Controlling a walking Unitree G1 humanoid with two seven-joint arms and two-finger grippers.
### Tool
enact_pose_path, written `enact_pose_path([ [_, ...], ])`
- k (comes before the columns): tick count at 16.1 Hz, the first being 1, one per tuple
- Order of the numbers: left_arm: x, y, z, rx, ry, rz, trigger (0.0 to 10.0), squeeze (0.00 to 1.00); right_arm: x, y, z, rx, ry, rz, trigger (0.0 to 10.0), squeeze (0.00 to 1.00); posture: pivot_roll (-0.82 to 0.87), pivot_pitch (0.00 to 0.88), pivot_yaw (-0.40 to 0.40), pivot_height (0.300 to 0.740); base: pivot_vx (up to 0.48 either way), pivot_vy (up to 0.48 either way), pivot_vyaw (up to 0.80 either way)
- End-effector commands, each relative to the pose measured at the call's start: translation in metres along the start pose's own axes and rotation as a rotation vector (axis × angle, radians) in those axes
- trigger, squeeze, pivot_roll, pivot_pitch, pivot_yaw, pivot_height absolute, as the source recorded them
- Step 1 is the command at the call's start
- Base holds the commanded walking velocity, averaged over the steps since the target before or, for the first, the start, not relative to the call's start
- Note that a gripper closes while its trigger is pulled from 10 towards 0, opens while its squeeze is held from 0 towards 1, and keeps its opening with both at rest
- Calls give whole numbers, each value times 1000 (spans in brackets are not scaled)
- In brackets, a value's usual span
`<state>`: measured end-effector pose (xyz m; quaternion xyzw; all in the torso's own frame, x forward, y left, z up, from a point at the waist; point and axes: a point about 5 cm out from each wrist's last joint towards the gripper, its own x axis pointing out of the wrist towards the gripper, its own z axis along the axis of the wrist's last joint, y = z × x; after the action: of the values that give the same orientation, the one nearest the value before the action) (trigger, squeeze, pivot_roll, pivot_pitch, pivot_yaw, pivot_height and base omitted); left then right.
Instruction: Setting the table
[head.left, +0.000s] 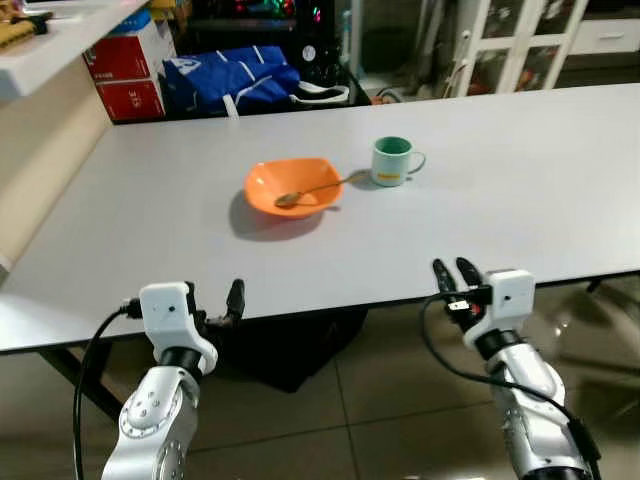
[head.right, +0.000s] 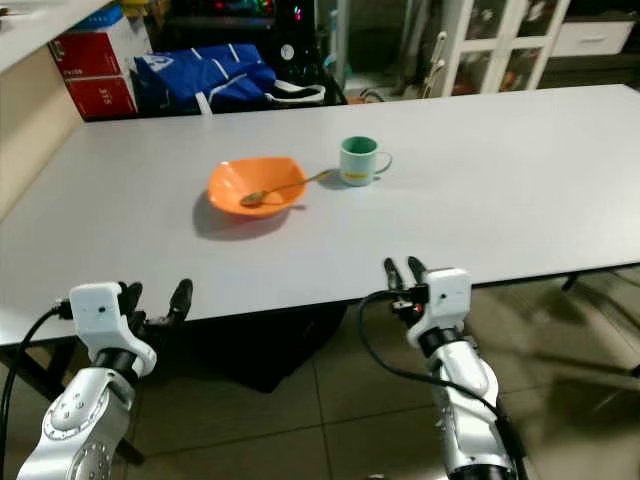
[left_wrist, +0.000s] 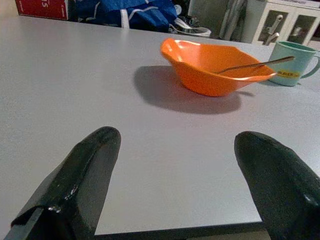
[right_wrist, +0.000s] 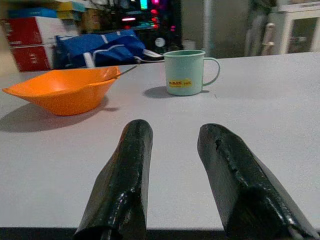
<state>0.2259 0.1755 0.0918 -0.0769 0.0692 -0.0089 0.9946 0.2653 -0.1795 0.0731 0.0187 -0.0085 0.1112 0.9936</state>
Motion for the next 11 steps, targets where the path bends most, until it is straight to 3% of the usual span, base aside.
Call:
enact_pose_path([
  [1,0,4,3,10,1,14,10000,0,6,6,-2,2,24,26,10000,0,-136,0,61,709,0,480,0],
  [8,0,4,6,15,-1,24,10000,0,12,9,-4,9,44,37,10000,0,-121,0,55,709,0,480,0],
  [11,4,6,8,57,-2,43,10000,0,14,5,-6,14,55,29,10000,0,-123,0,54,709,0,480,0],
])
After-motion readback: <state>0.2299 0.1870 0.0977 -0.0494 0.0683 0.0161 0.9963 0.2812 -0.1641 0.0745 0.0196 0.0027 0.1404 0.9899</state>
